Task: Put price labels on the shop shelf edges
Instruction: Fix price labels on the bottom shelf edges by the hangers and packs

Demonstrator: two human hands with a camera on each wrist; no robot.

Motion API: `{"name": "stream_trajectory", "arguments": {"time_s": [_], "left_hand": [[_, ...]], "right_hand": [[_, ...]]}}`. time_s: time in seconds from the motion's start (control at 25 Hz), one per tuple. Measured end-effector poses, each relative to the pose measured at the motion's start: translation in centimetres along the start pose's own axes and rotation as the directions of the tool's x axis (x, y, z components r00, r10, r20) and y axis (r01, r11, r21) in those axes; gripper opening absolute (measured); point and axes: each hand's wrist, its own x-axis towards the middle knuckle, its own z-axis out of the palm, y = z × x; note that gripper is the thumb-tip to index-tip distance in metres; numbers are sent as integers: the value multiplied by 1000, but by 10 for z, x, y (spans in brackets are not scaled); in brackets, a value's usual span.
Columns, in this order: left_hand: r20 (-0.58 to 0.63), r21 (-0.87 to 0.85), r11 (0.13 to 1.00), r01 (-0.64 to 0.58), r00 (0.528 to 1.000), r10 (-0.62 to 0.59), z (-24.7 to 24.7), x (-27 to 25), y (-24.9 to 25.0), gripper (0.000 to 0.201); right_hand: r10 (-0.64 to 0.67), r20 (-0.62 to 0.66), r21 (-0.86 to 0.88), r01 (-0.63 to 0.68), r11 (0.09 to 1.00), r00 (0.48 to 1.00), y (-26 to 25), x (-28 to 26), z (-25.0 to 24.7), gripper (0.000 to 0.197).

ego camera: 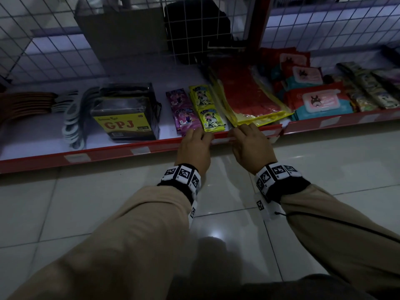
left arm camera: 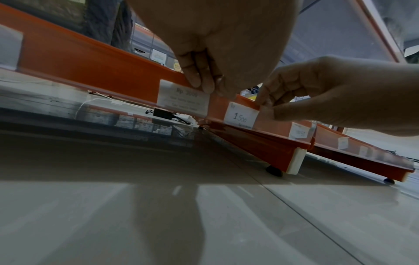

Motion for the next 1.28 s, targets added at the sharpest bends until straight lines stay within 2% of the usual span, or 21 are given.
{"name": "stream_trajectory", "arguments": {"time_s": [0.28,0.44,0.6,0.96,1.08,1.28], "left_hand": [[-6,-3,1000,-18,1000,18,-5,-7,1,35],[9,40,999,-7,1000,7,-7,-12,2,41],[21,107,994,-11,1000,9,-8,-16,5,47],[71,198,980,-23,997,9,-22,-24,9,44],[64,219,976,-18,998,4,-36,-21,17,38],[-55,232,969,-81,994,96,-89,0,46,39]], "right_hand": [[-21,-32,-36,20,999,999,0,-6,-5,33],[-29,4,11,28,1000,1000,1,-11,-10,41],[-9,86,-33,12,999,996,0,-12,-15,45],[46,136,-64,-37,997,990,5,-22,-23,52],[35,73,-14,-34,999,997,7,-19,-35,47],[81,-179,73,-68,995,981,13,1,-83,40]]}}
